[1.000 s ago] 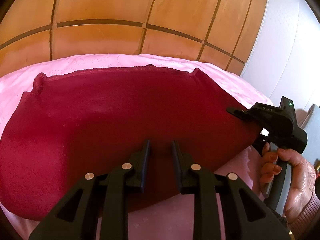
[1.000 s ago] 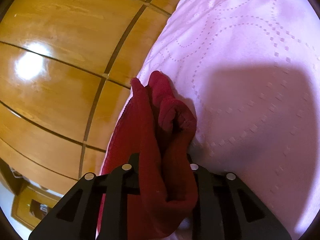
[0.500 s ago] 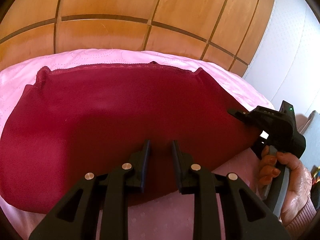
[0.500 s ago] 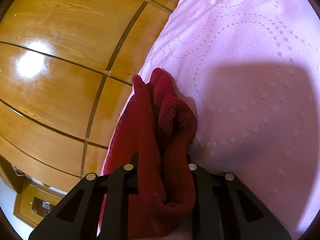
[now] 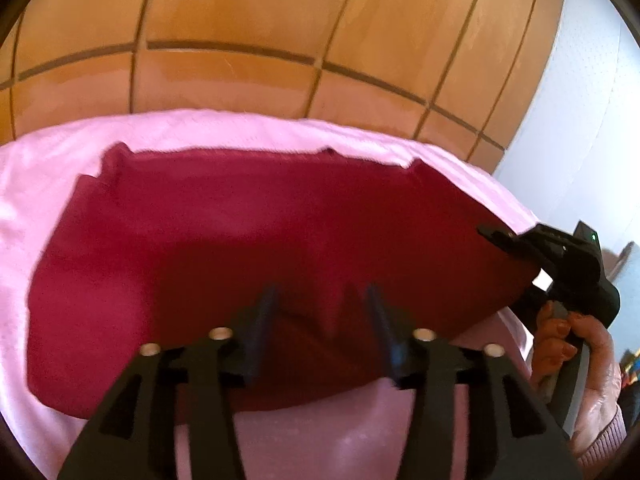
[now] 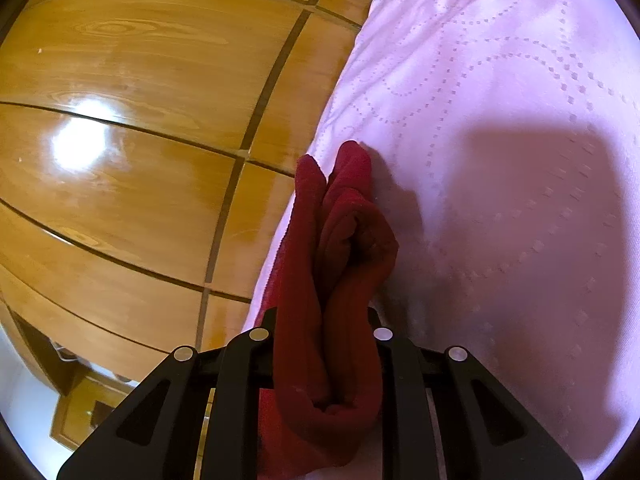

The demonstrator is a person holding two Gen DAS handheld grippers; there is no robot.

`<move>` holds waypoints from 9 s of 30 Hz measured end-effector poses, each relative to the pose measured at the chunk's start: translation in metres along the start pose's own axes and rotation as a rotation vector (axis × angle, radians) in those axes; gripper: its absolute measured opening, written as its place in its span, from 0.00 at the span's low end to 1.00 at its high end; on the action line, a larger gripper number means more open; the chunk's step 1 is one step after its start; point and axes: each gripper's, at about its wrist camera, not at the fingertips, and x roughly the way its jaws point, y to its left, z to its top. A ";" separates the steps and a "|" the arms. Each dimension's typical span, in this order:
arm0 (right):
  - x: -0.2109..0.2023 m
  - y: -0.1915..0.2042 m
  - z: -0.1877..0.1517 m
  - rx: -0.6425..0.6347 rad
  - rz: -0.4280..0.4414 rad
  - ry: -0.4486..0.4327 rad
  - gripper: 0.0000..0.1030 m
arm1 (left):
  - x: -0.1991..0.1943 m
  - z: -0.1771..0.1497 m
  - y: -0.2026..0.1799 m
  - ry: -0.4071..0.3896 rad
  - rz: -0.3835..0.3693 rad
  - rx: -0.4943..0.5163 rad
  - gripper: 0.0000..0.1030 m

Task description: Fold small clothes

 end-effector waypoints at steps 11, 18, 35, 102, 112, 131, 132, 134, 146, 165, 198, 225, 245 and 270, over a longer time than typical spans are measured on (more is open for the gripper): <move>-0.006 0.016 0.002 -0.030 0.004 0.014 0.16 | -0.035 0.014 0.077 -0.115 0.229 -0.120 0.82; -0.007 0.034 -0.002 -0.046 0.028 0.012 0.16 | -0.052 0.017 0.131 -0.120 0.305 -0.257 0.90; -0.002 0.140 -0.052 -0.329 0.135 0.093 0.16 | -0.074 -0.016 0.172 -0.114 0.350 -0.370 0.90; 0.049 0.133 -0.164 -0.826 -0.263 0.237 0.78 | -0.104 0.009 0.157 -0.155 0.237 -0.339 0.54; 0.090 0.165 -0.128 -0.841 -0.357 0.189 0.80 | -0.053 0.071 0.106 -0.065 0.228 -0.104 0.63; 0.175 0.145 -0.145 -0.812 -0.554 0.258 0.84 | 0.017 0.043 0.120 0.035 0.425 0.044 0.68; 0.175 0.144 -0.144 -0.807 -0.551 0.256 0.84 | 0.018 0.043 0.122 0.033 0.416 0.034 0.69; 0.175 0.142 -0.143 -0.798 -0.544 0.256 0.84 | 0.020 0.043 0.126 0.035 0.397 0.016 0.70; 0.173 0.139 -0.144 -0.786 -0.517 0.234 0.85 | 0.023 0.046 0.131 0.045 0.362 0.002 0.71; 0.159 0.138 -0.130 -0.712 -0.414 0.298 0.86 | -0.027 0.050 0.135 -0.023 0.325 -0.073 0.91; 0.120 0.097 -0.132 -0.460 -0.074 0.541 0.84 | 0.021 0.026 0.184 0.264 0.004 -0.284 0.98; 0.137 0.103 -0.137 -0.463 -0.029 0.583 0.61 | 0.015 0.031 0.179 0.277 -0.138 -0.219 0.60; 0.053 0.134 -0.126 -0.599 0.002 0.393 0.48 | 0.002 0.038 0.099 0.159 -0.211 -0.068 0.37; -0.029 0.097 0.010 -0.514 -0.078 0.041 0.48 | 0.111 0.124 -0.069 0.156 -0.413 0.146 0.37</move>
